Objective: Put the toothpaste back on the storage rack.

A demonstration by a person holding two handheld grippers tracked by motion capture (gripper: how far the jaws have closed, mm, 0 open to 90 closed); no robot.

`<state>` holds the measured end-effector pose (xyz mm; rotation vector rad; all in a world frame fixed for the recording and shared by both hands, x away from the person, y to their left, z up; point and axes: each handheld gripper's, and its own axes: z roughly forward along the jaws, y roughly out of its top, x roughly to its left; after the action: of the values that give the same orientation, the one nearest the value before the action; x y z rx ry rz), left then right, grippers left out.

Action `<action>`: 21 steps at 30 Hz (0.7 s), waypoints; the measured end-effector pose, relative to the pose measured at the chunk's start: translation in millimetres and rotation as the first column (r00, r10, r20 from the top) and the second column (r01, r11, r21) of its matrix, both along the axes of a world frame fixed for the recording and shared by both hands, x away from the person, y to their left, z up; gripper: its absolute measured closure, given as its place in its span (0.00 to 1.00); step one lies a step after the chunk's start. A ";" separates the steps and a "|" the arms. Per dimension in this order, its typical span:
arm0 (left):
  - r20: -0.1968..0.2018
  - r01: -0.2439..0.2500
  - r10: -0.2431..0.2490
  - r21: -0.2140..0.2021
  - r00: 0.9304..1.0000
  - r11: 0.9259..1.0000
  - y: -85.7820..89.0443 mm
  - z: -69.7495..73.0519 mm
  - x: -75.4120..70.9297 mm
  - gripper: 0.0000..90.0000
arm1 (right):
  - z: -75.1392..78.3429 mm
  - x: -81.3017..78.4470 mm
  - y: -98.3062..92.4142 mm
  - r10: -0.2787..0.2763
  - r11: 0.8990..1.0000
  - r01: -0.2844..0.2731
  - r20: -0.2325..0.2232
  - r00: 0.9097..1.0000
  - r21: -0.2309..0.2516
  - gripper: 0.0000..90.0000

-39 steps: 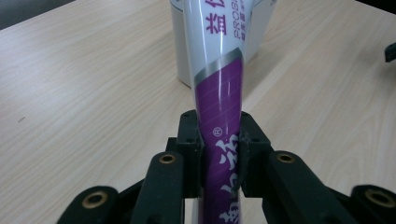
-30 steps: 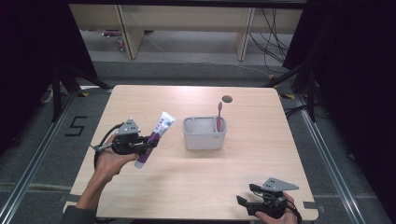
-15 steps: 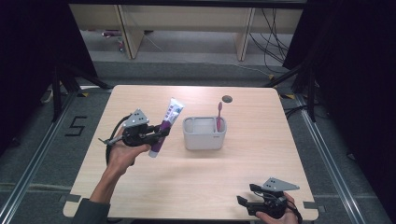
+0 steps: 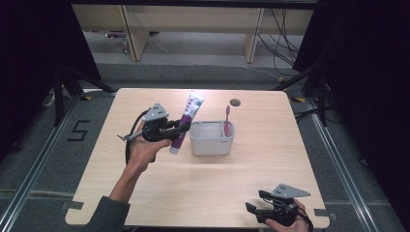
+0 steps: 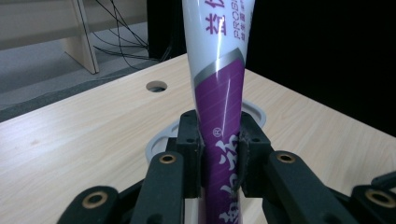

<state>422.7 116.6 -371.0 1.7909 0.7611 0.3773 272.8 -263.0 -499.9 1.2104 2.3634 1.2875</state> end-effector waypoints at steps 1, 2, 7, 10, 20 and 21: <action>0.001 -0.001 0.001 -0.006 1.000 1.000 -2.9 1.4 1.3 0.82 | 0.8 -0.8 -0.2 -0.011 1.000 0.011 -0.002 1.000 -0.011 0.31; 0.002 0.000 0.000 -0.009 1.000 1.000 -5.5 2.8 2.7 0.82 | 1.5 -1.5 0.0 -0.014 1.000 0.014 -0.009 1.000 -0.007 0.31; 0.012 0.001 -0.001 -0.015 1.000 1.000 -19.7 7.9 9.2 0.82 | 1.3 -1.5 0.7 -0.010 1.000 0.010 -0.012 1.000 -0.003 0.31; 0.021 0.001 -0.001 -0.011 1.000 1.000 -27.7 9.6 13.0 0.82 | 1.3 -1.5 0.6 -0.014 1.000 0.014 -0.003 1.000 -0.006 0.31; 0.037 -0.012 0.012 -0.005 0.999 1.000 -53.2 12.9 29.4 0.82 | 2.5 -2.1 0.4 -0.009 1.000 0.009 -0.011 1.000 -0.011 0.31; 0.040 -0.009 0.009 -0.003 0.999 1.000 -55.1 13.1 30.5 0.82 | 3.4 -2.6 0.0 -0.008 1.000 0.008 -0.014 1.000 -0.021 0.31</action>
<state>453.2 61.5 -357.9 1.7726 0.7411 0.4166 270.3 -263.0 -496.5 1.2256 2.3738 1.2521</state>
